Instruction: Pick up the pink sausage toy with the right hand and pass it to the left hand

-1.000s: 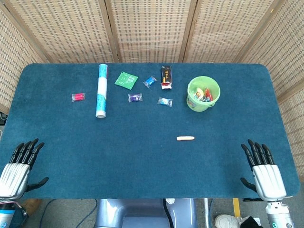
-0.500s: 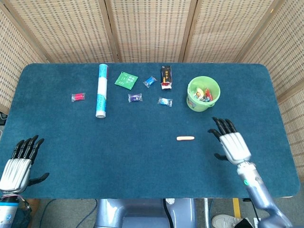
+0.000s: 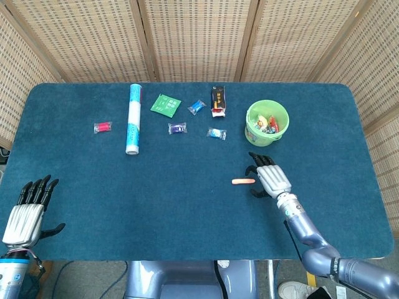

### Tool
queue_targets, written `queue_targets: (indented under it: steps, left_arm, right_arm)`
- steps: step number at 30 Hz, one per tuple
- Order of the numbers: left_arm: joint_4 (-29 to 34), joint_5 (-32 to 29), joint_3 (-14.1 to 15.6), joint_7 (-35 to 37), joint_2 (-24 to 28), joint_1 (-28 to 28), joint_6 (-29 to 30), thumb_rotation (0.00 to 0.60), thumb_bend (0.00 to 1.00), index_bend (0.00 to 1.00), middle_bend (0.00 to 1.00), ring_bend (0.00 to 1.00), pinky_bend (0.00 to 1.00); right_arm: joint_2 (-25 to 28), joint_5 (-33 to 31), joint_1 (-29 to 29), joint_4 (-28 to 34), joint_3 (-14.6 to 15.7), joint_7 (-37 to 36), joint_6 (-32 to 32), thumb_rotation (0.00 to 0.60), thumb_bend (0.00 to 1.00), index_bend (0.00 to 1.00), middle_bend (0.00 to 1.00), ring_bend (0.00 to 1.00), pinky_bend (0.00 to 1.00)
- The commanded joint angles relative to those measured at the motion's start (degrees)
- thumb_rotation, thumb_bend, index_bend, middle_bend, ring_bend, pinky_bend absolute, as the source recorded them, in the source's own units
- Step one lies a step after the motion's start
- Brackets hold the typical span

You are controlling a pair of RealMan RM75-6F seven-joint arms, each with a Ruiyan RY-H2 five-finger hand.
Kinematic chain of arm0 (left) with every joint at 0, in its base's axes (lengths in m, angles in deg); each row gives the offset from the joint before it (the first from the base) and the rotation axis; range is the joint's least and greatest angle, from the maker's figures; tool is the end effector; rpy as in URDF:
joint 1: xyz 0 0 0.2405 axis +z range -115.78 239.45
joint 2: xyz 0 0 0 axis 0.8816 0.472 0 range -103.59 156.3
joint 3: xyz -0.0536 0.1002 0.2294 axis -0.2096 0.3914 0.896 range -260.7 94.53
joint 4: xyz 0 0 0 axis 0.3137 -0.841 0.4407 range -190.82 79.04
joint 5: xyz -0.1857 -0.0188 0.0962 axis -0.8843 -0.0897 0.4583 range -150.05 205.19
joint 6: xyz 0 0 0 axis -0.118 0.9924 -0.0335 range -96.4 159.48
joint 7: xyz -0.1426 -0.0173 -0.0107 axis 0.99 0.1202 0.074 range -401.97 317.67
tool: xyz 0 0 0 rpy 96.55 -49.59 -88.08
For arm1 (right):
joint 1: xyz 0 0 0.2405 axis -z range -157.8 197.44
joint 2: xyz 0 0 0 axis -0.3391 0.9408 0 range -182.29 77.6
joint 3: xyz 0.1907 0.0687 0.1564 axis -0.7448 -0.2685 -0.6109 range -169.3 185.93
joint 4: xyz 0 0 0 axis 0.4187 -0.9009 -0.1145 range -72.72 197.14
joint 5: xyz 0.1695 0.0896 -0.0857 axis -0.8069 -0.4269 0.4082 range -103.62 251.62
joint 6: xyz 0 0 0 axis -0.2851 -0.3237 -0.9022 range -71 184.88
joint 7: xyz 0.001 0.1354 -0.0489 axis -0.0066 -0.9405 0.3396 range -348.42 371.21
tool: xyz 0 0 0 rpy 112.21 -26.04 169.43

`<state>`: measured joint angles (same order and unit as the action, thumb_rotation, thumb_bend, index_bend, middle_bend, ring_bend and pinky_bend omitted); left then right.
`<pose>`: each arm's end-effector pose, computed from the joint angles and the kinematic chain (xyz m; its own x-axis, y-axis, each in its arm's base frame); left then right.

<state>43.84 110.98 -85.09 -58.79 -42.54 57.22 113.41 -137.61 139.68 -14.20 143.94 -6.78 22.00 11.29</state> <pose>-0.2854 0.1732 0.1148 0.4618 0.0962 0.8817 0.8857 0.0025 -0.4642 -0.2066 -0.3435 0.0032 0.3242 -0.3751 0.8685 -0.9416 -0.2167 0.2579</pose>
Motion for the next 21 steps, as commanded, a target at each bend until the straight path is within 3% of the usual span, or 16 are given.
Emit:
queue_targets:
  steps: [1, 21]
  left_arm:
    - [0.02, -0.16, -0.02, -0.20, -0.13, -0.14, -0.13, 0.600, 0.00, 0.00, 0.00, 0.00, 0.00]
    - [-0.25, -0.64, 0.33, -0.48, -0.40, -0.39, -0.04, 0.600, 0.00, 0.00, 0.00, 0.00, 0.00]
  right_arm:
    - [-1.81, -1.52, -1.28, -2.07, 0.11, 0.95, 0.38, 0.600, 0.46, 0.42, 0.00, 0.00, 0.00]
    - [-8.49, -4.27, -4.15, -11.93, 2.17, 3.98, -1.05, 0.600, 0.49, 0.47, 0.00, 0.00, 0.00]
